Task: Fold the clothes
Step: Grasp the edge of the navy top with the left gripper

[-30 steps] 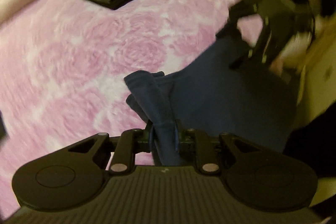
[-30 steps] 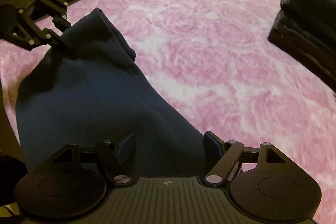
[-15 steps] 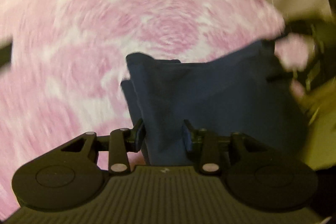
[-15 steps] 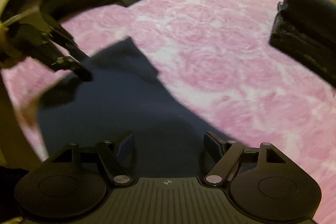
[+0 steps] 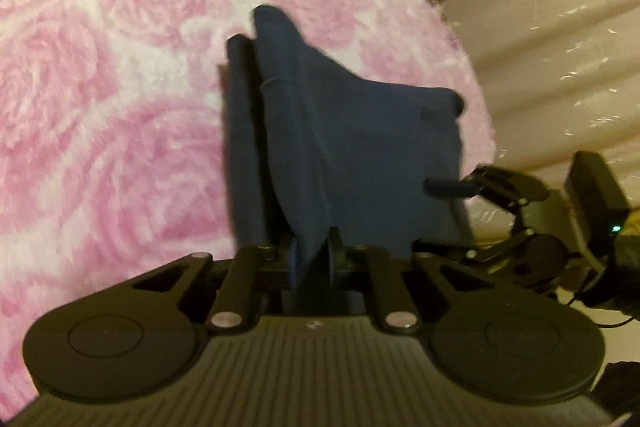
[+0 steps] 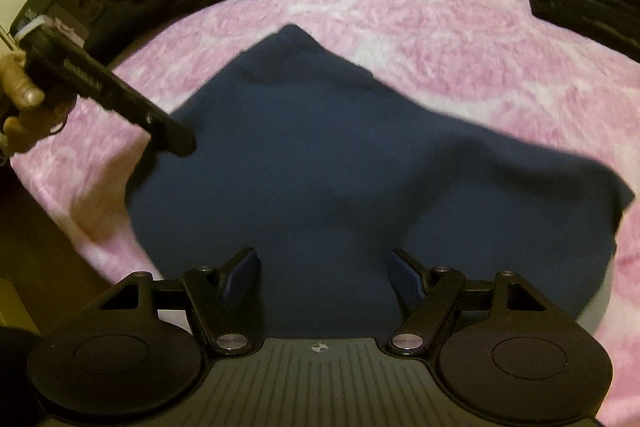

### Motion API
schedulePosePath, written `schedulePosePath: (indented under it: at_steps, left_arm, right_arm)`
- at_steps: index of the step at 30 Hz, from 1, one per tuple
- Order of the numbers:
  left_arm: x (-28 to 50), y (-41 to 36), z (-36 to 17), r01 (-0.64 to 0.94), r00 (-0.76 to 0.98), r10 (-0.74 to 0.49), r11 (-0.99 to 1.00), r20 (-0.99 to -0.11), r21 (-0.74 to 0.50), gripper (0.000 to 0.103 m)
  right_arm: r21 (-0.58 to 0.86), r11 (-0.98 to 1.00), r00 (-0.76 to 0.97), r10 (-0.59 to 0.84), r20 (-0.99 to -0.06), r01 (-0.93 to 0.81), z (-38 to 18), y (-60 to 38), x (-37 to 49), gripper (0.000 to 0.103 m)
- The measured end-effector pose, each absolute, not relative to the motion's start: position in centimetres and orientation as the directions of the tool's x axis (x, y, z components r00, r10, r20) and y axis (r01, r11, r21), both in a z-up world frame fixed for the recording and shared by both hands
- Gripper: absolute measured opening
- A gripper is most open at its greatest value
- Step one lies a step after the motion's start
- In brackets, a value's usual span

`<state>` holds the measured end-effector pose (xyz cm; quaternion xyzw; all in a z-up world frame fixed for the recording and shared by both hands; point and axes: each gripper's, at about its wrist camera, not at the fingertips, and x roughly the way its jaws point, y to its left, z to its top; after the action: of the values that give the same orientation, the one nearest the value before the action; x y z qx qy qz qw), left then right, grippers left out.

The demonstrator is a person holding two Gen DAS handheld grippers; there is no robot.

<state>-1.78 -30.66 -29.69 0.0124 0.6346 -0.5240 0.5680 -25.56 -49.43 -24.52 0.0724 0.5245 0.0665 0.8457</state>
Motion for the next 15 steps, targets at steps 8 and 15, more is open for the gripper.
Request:
schedulePosePath:
  at_steps: [8,15]
  left_arm:
    - [-1.8,-26.7,-29.6,0.561,-0.337,-0.656,0.437,-0.676,-0.704,0.046]
    - [-5.9,-25.0,-29.4,0.668,-0.359,-0.665,0.307,-0.655,-0.678,0.046]
  right_arm:
    - [0.162,0.987,0.502,0.148,-0.852,-0.014,-21.5,-49.0,-23.4,0.075]
    - [0.173,0.977,0.533,0.211,-0.820,-0.120,-20.4,-47.2,-17.5,0.076]
